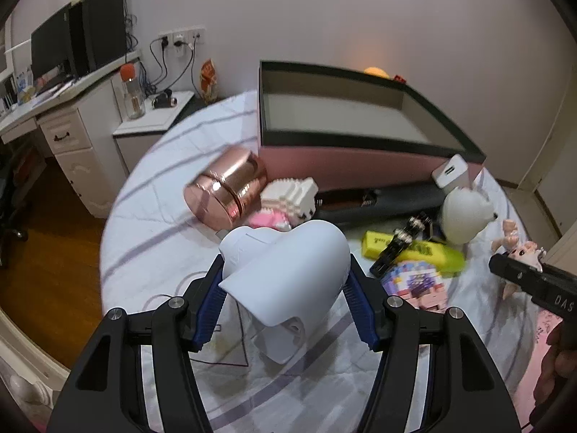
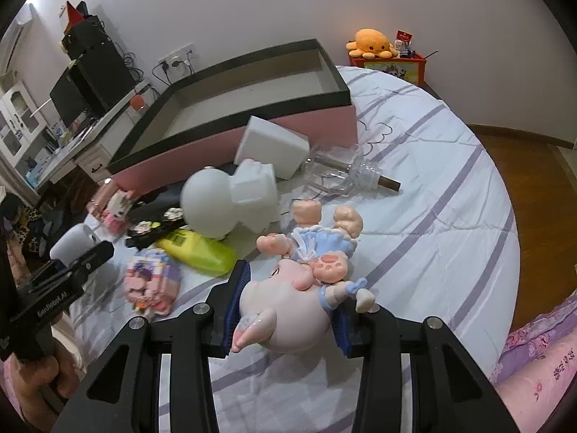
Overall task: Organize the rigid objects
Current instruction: 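Close the left gripper on the hair dryer while the right grips the baby doll, then carry the hair dryer and doll into the box and open both grippers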
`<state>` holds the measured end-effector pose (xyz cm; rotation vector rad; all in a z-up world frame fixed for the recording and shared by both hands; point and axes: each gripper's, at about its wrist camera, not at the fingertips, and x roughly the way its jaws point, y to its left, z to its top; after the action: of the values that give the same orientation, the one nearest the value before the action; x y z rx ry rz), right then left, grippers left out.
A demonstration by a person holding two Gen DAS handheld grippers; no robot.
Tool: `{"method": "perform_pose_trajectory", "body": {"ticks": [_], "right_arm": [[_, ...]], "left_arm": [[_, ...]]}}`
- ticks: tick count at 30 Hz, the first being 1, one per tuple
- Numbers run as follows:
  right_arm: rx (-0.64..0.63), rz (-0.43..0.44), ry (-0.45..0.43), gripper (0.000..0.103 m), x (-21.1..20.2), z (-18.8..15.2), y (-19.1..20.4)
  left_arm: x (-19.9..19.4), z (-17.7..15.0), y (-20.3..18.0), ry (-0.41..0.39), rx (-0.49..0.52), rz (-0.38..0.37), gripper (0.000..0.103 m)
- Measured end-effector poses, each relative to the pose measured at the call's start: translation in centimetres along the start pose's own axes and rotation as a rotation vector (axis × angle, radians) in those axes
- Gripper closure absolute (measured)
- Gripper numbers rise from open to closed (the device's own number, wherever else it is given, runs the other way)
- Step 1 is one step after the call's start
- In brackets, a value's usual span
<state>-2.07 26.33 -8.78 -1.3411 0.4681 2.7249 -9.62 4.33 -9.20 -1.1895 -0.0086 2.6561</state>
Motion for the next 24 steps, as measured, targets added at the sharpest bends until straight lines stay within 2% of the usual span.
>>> {"method": "perform_pose_trajectory", "body": {"ticks": [6,12,16,19,24], "right_arm": [[-0.050,0.066,-0.049,0.061,-2.2,2.1,2.3],[-0.144,0.087,-0.118,0.061,-2.4,7.6,5.0],[-0.182,0.082,-0.120,0.061,0.2,11.9,5.8],[-0.182,0.077,-0.083,0.061,3.5,14.3,5.6],[-0.147,0.066,0.005,0.061,8.6,15.9,4.1]], "left_arm": [[-2.1,2.5,-0.3,-0.044,0.013,-0.019,0.041],[-1.8,7.3,-1.5,-0.086,0.048,-0.043,0.040],[-0.1,11.6,-2.6,-0.111,0.068,-0.049,0.040],[2.3,14.4,-3.3,-0.109,0.063,-0.062,0.040],[6.9,16.4,-3.9,-0.055,0.048,-0.056,0.040]]}}
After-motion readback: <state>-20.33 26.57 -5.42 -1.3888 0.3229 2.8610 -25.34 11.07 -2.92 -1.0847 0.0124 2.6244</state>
